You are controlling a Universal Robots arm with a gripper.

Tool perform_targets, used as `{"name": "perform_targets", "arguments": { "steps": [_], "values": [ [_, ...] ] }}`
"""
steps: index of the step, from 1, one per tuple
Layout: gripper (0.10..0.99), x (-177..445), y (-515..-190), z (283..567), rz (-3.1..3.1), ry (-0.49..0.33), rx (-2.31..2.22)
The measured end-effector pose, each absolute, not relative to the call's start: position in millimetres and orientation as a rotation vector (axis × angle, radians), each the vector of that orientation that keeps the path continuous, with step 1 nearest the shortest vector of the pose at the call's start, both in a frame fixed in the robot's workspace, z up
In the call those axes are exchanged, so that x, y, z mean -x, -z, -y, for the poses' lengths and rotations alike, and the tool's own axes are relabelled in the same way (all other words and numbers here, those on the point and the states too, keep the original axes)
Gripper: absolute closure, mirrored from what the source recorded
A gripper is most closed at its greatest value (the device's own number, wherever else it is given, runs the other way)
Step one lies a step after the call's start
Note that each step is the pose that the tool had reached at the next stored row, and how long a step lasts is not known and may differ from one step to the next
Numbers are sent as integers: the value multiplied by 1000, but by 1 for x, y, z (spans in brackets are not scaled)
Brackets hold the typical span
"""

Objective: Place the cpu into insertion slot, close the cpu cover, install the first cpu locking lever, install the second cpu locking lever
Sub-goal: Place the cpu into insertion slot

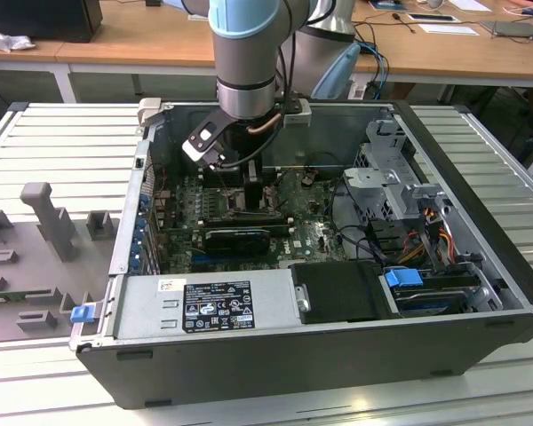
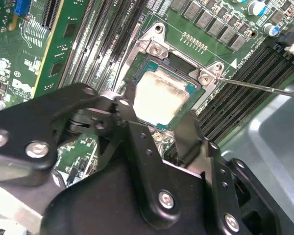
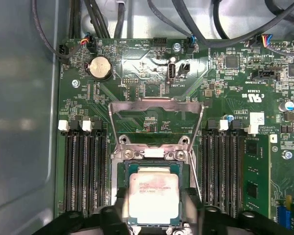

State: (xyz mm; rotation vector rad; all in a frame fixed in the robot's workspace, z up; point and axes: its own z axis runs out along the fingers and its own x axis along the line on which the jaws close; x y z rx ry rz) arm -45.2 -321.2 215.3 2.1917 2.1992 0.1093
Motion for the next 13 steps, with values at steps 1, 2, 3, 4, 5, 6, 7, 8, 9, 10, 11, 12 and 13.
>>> {"name": "perform_targets", "arguments": {
  "steps": [1, 2, 3, 4, 5, 6, 7, 8, 9, 10, 11, 12, 13],
  "values": [
    [565, 45, -216, 321, -2199, -109, -2192],
    [631, 45, -217, 321, -2199, -109, -2192],
    [631, 45, -217, 321, -2199, -109, -2192],
    [749, 45, -218, 321, -2199, -109, -2192],
    [812, 45, -219, 321, -2199, -110, -2192],
    [871, 45, -219, 321, -2199, -109, -2192],
    [933, 45, -220, 321, -2198, -109, -2192],
    [980, 45, -221, 321, -2198, -109, -2193],
    [980, 45, -221, 321, -2198, -109, -2193],
    [980, 45, -222, 321, -2198, -109, -2193],
    [980, 45, -222, 321, -2198, -109, -2193],
    [980, 45, -223, 321, -2198, -110, -2193],
    [980, 45, -223, 321, -2198, -110, -2193]
  ]
}}
